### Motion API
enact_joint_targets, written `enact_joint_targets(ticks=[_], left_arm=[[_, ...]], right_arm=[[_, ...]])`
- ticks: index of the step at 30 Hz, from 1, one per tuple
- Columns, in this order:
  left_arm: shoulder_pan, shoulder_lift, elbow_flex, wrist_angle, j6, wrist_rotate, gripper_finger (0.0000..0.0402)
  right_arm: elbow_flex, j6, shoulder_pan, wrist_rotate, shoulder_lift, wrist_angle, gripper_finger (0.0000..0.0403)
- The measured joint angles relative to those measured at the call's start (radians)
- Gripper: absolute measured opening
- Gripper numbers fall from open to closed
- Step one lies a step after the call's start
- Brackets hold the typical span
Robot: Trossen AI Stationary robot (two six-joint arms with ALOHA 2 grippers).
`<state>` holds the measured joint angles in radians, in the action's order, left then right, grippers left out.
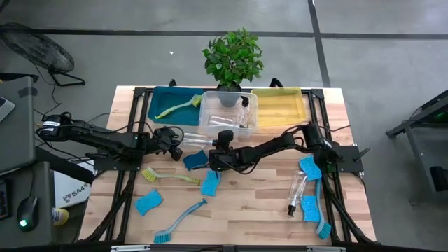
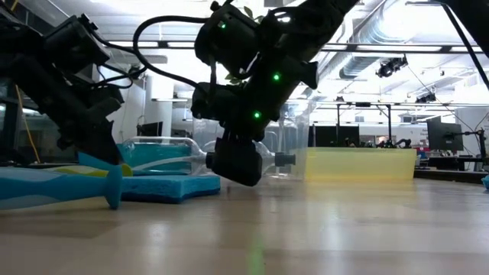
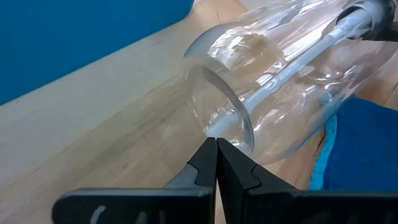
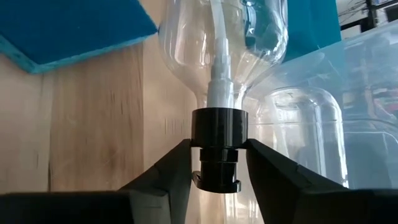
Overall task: Pick & Place Kitchen Sink Supplies
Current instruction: Put the transparent soap dispenser into the transparent bin
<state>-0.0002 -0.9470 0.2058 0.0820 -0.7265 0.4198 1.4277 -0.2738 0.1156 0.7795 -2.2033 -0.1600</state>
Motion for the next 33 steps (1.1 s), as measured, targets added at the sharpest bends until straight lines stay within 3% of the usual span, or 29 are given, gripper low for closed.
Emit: enact_joint_targets(ticks=[10,15,20,28,33], left_arm=[[0.0,0.0,0.0,0.0,0.0,-0.005,0.0],[0.0,0.0,0.0,-0.004,0.0,-0.012,0.0],[0.0,0.0,0.0,-0.004,0.001,-0.013,0.0],[0.0,0.0,0.0,-0.002,0.015,-0.021,0.0],[0.0,0.0,0.0,-0.002,0.015,-0.02,0.0]], right_arm=[[0.0,0.009,-0.005,-0.055,0.002,0.0,0.0199],[0.0,0.033,-0.008,-0.072,0.002,0.0,0.0209],[0.0,0.064,-0.015,-0.083,0.0,0.0,0.0193],[0.0,0.065,-0.016,-0.078,0.0,-0.001,0.0131],[0.0,0.081,-0.012,-0.077,0.0,-0.002,0.0128]])
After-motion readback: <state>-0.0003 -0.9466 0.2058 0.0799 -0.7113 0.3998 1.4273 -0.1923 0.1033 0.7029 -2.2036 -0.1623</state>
